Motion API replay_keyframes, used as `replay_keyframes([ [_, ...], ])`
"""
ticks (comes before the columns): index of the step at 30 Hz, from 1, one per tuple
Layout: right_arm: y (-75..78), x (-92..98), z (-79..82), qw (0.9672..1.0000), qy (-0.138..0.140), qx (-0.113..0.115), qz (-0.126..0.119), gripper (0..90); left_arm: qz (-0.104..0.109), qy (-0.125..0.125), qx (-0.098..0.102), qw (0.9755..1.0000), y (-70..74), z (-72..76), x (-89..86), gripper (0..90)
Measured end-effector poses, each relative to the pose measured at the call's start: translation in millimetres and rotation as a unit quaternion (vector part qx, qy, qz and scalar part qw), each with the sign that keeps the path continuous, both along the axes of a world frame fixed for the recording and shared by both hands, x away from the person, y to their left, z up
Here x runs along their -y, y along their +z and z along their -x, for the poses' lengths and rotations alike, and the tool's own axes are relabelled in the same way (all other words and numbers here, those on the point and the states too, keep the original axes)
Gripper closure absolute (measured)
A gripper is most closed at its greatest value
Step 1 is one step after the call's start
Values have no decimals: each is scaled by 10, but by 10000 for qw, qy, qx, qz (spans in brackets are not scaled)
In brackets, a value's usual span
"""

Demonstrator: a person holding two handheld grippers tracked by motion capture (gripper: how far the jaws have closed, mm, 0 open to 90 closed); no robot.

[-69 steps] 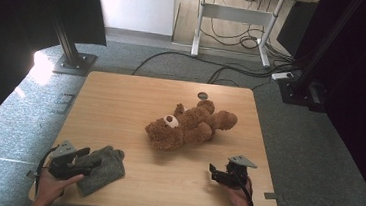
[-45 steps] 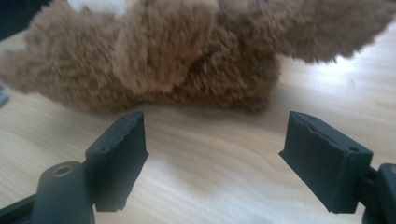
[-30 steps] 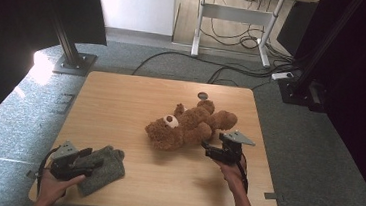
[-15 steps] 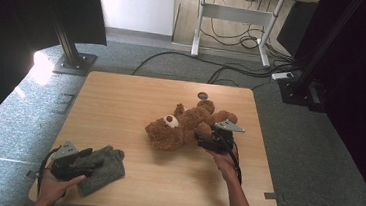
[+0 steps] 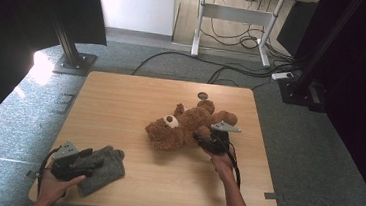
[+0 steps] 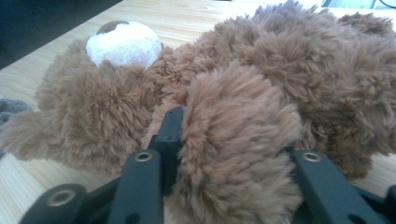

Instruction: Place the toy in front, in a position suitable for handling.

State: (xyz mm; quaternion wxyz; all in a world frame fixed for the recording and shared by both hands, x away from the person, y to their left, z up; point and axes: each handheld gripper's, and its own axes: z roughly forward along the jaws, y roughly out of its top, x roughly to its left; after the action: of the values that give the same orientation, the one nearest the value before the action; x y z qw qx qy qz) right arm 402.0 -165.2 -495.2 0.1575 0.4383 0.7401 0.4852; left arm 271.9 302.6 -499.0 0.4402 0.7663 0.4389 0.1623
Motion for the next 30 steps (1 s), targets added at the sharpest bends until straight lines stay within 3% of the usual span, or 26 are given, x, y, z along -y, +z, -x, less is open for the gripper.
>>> replay_keyframes([
  [8, -25, -10, 51, 9998, 152, 76, -49, 690, 2, 26, 7, 10000, 2, 1, -6, 327],
  [30, -106, -279, 244, 9980, 550, -34, -304, 697, 22, 63, 56, 10000, 21, 11, -29, 328],
])
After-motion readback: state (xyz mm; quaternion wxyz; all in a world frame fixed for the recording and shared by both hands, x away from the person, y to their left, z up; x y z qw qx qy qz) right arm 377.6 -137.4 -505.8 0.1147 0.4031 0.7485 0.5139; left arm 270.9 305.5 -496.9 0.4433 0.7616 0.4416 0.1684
